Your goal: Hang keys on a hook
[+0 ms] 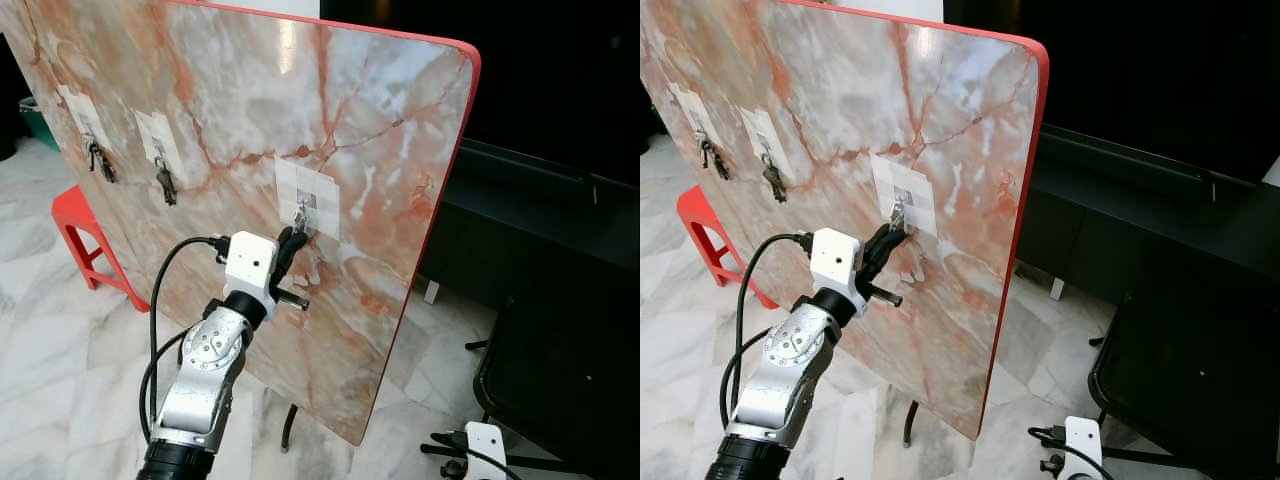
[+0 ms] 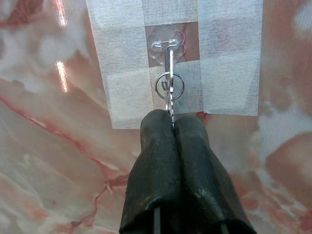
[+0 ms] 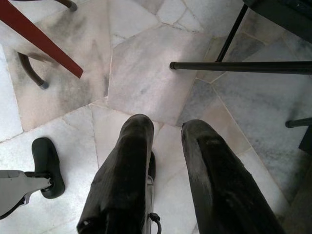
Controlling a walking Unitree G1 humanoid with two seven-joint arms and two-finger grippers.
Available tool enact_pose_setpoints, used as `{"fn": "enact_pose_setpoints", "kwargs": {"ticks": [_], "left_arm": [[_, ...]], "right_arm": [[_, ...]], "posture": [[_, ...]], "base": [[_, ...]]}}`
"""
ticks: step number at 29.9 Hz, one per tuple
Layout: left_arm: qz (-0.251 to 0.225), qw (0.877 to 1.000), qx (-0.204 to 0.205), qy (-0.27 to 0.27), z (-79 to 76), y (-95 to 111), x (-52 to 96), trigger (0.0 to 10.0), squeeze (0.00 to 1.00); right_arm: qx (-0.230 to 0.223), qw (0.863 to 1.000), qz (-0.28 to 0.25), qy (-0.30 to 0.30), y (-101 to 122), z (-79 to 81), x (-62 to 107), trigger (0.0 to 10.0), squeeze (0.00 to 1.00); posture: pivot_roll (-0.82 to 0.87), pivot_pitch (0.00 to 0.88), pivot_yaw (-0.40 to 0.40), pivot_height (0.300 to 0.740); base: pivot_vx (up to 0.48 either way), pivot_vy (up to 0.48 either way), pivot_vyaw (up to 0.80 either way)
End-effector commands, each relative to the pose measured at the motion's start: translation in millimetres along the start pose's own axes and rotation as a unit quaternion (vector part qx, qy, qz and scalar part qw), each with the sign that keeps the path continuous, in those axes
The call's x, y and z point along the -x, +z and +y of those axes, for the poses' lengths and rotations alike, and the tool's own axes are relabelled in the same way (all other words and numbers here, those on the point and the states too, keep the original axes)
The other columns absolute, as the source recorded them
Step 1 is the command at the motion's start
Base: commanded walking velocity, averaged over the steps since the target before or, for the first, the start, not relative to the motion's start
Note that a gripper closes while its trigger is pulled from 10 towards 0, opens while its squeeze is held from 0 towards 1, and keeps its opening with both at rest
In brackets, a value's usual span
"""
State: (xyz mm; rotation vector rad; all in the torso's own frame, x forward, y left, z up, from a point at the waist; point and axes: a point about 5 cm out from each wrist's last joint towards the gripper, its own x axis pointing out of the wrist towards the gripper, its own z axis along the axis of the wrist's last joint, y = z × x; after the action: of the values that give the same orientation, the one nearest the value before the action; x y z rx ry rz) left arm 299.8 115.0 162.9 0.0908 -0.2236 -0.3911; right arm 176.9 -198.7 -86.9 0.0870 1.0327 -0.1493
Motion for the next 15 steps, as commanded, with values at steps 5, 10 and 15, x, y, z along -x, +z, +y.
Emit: {"fn": "enact_pose_setpoints", "kwargs": {"ticks": [5, 10, 15], "left_arm": [[-0.007, 1.000, 0.015, -0.006, -0.3, 1.1, -2.2, 10.0, 0.00], [0.000, 0.999, 0.040, -0.009, -1.1, -1.9, -1.2, 10.0, 0.00], [0.001, 0.999, 0.053, -0.013, -2.1, -2.3, -1.0, 10.0, 0.00]], "right_arm": [[0.004, 1.000, -0.005, -0.002, 3.5, -0.4, -0.3, 10.0, 0.00], [0.004, 1.000, -0.005, -0.003, 3.7, -0.4, -0.3, 10.0, 0.00], [0.003, 1.000, -0.005, -0.003, 3.6, -0.5, -0.3, 10.0, 0.00]], "posture": [[0.02, 0.000, -0.035, 0.740], [0.02, 0.000, -0.034, 0.740], [0.02, 0.000, -0.035, 0.740]], "base": [[0.000, 0.000, 0.00], [0.000, 0.000, 0.00], [0.000, 0.000, 0.00]]}}
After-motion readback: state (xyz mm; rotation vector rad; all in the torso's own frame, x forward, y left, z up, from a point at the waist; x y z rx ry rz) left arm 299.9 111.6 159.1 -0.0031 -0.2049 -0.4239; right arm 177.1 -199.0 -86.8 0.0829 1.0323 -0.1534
